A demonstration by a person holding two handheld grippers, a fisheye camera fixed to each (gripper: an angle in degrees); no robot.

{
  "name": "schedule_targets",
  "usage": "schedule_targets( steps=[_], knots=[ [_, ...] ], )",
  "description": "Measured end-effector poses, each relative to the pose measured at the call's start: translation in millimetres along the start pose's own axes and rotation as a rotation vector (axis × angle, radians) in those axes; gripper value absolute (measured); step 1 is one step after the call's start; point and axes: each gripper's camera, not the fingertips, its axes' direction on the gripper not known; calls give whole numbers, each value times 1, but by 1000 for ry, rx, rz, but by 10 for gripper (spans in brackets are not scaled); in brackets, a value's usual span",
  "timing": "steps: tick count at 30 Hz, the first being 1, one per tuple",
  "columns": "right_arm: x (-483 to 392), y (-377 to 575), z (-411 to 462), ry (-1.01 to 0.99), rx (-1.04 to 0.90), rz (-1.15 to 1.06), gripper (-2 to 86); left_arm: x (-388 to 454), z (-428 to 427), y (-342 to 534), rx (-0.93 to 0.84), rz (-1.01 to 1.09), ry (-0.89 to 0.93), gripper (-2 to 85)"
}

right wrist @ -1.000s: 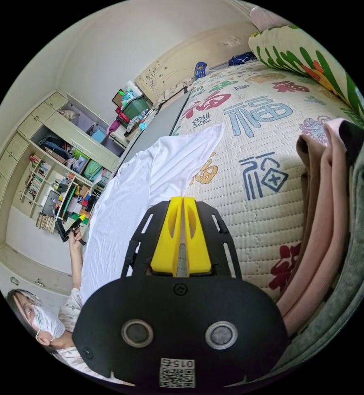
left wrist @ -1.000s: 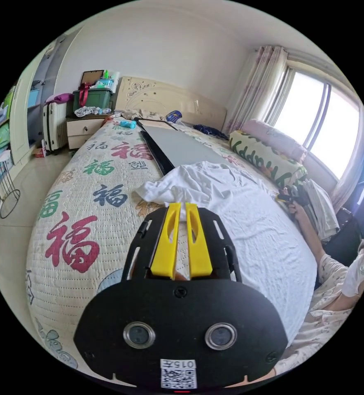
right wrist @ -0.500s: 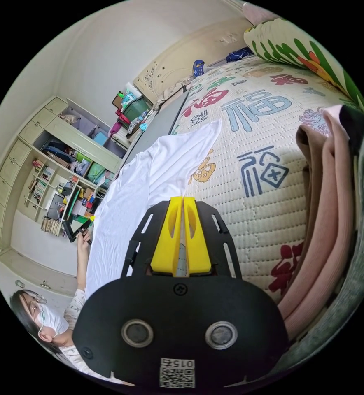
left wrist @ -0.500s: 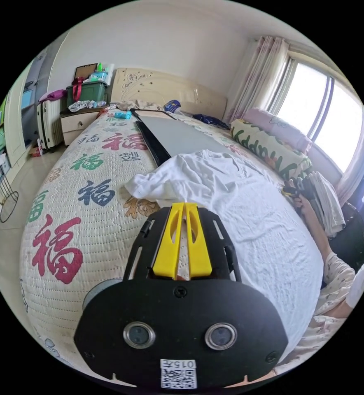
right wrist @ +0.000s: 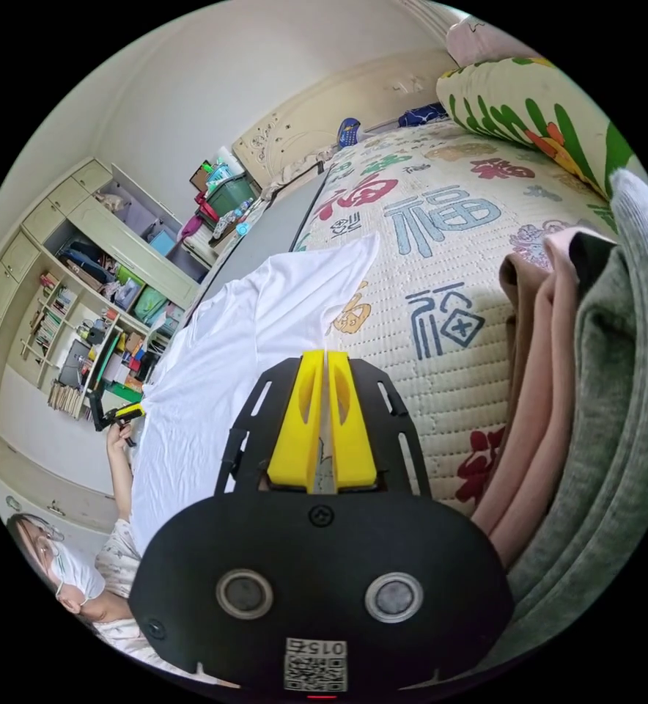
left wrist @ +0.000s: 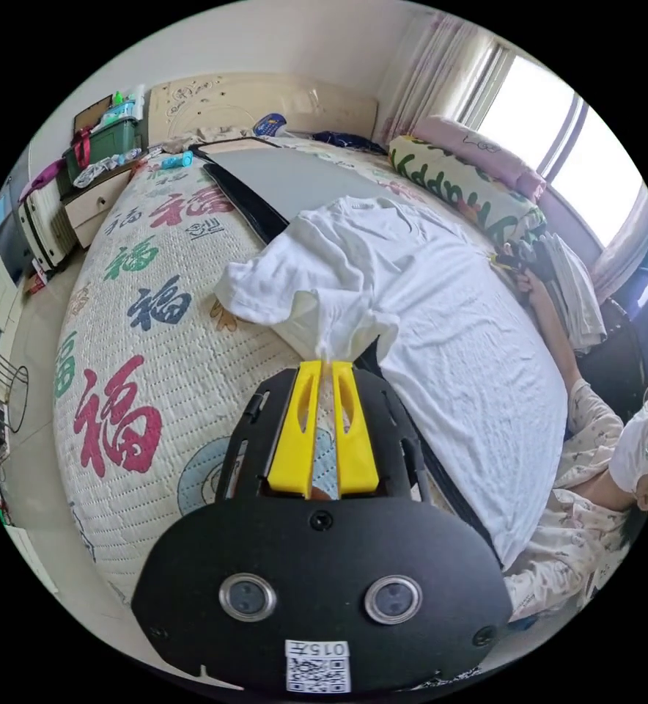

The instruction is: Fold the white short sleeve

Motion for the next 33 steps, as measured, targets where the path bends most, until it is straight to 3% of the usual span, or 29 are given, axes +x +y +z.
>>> schedule_targets(
  steps=[2, 6, 8, 10, 12, 17, 21, 26, 33],
  knots=[
    [8, 1, -9, 7, 89, 36, 60, -25, -18, 6, 117, -67, 73, 97],
    [12, -4, -3, 13, 221, 51, 95, -83, -33, 15, 335, -284, 136, 117],
    [4, -26, 30, 44, 118, 24, 114, -124, -21, 7, 359, -463, 124, 124],
    [-2, -46, 59, 78, 30, 8, 133, -139, -4, -10, 312, -500, 120, 129],
    [-6, -64, 81, 133, -1, 12, 138, -144, 14, -39, 194, -475, 40, 121],
    [-1, -96, 137, 175, 30, 63, 134, -139, 19, -107, 90, -332, -142, 76],
    [-4, -102, 173, 242, 24, 71, 93, -147, 8, -123, 131, -300, -105, 25],
    [-12, -96, 217, 363, 44, 53, 7, -138, -30, -151, 236, -298, -322, 14],
    [-36, -75, 267, 532, 80, -32, 37, -128, -40, -220, 100, -279, -498, 52]
  ],
)
